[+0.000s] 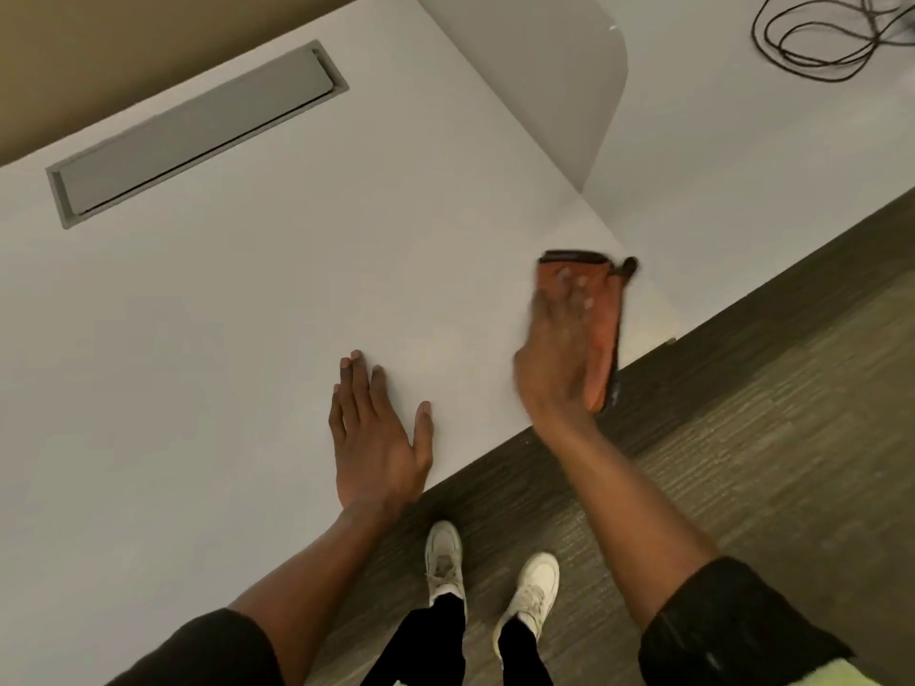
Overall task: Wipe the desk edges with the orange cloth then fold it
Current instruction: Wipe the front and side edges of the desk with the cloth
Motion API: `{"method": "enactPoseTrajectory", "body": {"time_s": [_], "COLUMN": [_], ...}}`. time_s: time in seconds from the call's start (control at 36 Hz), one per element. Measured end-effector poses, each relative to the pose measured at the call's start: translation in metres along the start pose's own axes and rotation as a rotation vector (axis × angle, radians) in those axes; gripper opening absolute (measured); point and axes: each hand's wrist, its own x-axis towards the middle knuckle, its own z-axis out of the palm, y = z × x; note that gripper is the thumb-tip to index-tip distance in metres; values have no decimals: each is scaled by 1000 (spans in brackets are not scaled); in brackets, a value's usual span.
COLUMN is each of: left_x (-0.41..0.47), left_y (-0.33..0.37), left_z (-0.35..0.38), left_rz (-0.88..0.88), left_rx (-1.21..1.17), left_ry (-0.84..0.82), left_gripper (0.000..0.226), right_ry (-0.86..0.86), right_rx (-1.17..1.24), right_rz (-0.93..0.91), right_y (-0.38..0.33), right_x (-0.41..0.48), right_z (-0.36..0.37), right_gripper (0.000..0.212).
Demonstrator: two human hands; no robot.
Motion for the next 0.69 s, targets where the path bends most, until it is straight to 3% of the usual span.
{"method": "enactPoseTrajectory", "body": {"time_s": [0.08,0.14,0.31,0.36,0.53,0.61,0.69], "left_x": [0,-1,-1,-1,-1,-2,-3], "left_y": [0,-1,1,1,1,1,0], "left_z": [1,1,-2,-3,-3,-2,-2], "left_rz": [-1,-4,0,2,9,10,17], "left_rx": [4,11,9,9,14,23,23], "left_ry": [4,1,-12,-18,-15,-7,-10], "left_gripper": [83,83,83,84,85,85,84], "right_ry": [-52,-48,65,38,64,-32,-56], "right_rx": [72,90,-15,-13,63,102,1], "right_rz": [-238,-264,170,209,-2,-158,-167], "right_y": [-20,-14,35,38,8,-9,2], "right_x": [-34,-32,24,29,-42,-84,-74], "right_z": [10,10,-7,-10,-3,-1,-7], "right_gripper": [72,72,76,77,82,75,73]}}
